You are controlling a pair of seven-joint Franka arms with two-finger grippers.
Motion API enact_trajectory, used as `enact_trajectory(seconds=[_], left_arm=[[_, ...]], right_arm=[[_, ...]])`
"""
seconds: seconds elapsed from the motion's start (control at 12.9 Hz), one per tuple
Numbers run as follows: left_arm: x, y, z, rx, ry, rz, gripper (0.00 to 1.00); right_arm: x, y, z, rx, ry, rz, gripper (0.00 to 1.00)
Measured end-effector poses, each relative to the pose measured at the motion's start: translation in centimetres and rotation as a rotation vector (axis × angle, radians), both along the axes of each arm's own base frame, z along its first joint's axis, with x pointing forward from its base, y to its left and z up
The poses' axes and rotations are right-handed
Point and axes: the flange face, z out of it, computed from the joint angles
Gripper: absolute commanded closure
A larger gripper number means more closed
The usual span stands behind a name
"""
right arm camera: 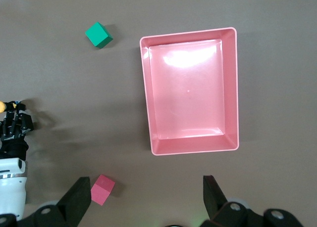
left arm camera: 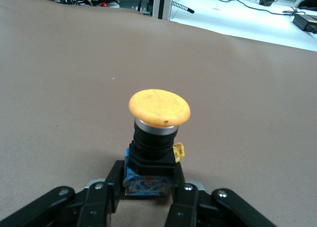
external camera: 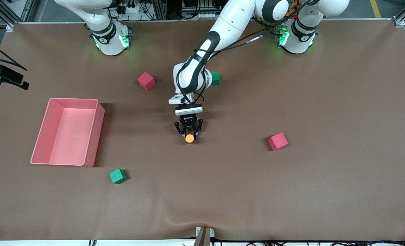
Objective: Place and upright button with both arms
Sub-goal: 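Lower the button upright onto the table with the left gripper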
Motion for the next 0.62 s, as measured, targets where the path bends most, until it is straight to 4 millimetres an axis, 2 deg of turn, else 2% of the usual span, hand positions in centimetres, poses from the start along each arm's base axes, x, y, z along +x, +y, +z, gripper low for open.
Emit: enact_trajectory(seconds=[0.08,0.39,0.62], left_arm=[[0.0,0.0,0.0,0.000,0.000,0.000,0.00],[-1.0,-0.8,0.1,-0.016,0.013,-0.011,0.00],[-2.9,-2.7,1.4,-0.091,0.069,0.012,0.00]], right_arm=[[0.0,0.0,0.0,0.000,0.000,0.000,0.00],[0.0,0.0,0.0,0.000,0.000,-0.001,0.00],[0.0,-0.1,0.0,0.000,-0.001,-0.001,0.00]])
